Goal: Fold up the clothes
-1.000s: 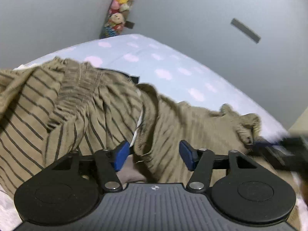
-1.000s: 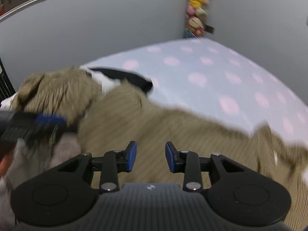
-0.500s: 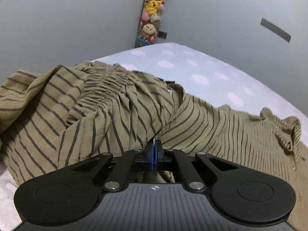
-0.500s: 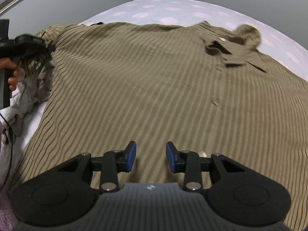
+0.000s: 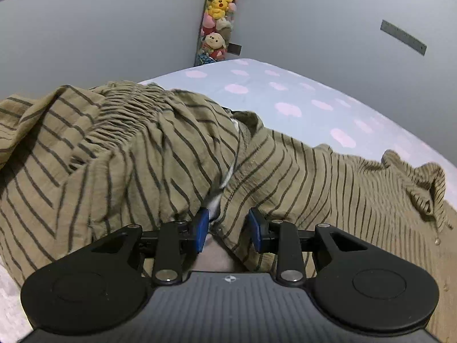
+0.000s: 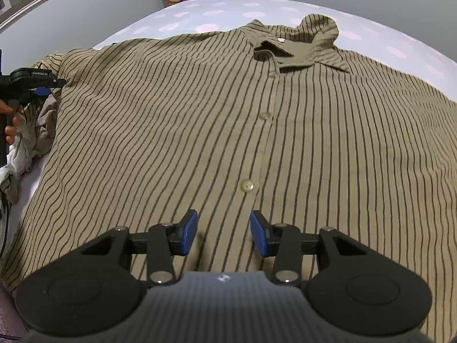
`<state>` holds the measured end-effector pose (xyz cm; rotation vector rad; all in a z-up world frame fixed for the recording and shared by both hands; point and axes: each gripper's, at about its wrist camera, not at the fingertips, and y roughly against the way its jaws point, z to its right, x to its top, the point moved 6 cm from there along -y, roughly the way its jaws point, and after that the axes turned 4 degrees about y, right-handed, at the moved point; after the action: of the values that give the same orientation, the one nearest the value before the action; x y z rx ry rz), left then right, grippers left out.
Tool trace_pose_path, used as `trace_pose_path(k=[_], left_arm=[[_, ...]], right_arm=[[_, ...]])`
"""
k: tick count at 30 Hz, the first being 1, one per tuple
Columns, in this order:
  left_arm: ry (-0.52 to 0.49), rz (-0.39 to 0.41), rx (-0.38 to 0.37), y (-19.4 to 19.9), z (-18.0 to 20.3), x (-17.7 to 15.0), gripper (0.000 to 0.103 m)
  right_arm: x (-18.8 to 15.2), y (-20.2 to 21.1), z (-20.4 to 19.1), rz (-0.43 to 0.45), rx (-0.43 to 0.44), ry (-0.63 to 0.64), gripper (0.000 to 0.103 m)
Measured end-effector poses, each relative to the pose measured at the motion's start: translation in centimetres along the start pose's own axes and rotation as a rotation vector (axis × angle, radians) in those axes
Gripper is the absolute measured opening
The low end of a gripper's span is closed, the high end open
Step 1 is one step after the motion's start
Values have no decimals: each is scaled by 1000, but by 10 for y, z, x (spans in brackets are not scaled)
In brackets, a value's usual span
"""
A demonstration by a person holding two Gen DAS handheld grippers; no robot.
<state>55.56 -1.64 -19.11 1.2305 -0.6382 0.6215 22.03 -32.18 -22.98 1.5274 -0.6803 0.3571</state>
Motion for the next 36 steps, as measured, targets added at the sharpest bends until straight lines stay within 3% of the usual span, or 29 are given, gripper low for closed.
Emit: trace_pose_path(k=[6, 8, 10, 14, 21, 26, 31, 33, 36], left_arm=[[4, 31, 5, -7, 4, -5, 27], [61, 28, -35, -6, 2, -3, 4], [97, 41, -64, 1, 1, 2, 4], [40, 101, -81, 25, 21, 19, 3], [-231, 102, -120, 42, 111, 38, 3], [-468, 26, -180, 22, 181, 3, 3], [-571, -97, -237, -8, 219, -44, 4], [-600, -137, -245, -15, 222, -57, 7], [-638, -184, -256, -21, 224, -73, 26]], right_arm=[[3, -9, 7, 52, 56, -55, 45], [8, -14, 10, 72, 77, -58, 45], [15, -20, 13, 93, 87, -51, 45], [36, -36, 23, 110, 69, -8, 45], [51, -48, 41, 202, 134, 9, 52], [40, -56, 67, 178, 182, -114, 52], [48, -49, 71, 215, 218, -166, 52], [51, -49, 67, 218, 228, -154, 52], [52, -50, 62, 213, 238, -144, 52]])
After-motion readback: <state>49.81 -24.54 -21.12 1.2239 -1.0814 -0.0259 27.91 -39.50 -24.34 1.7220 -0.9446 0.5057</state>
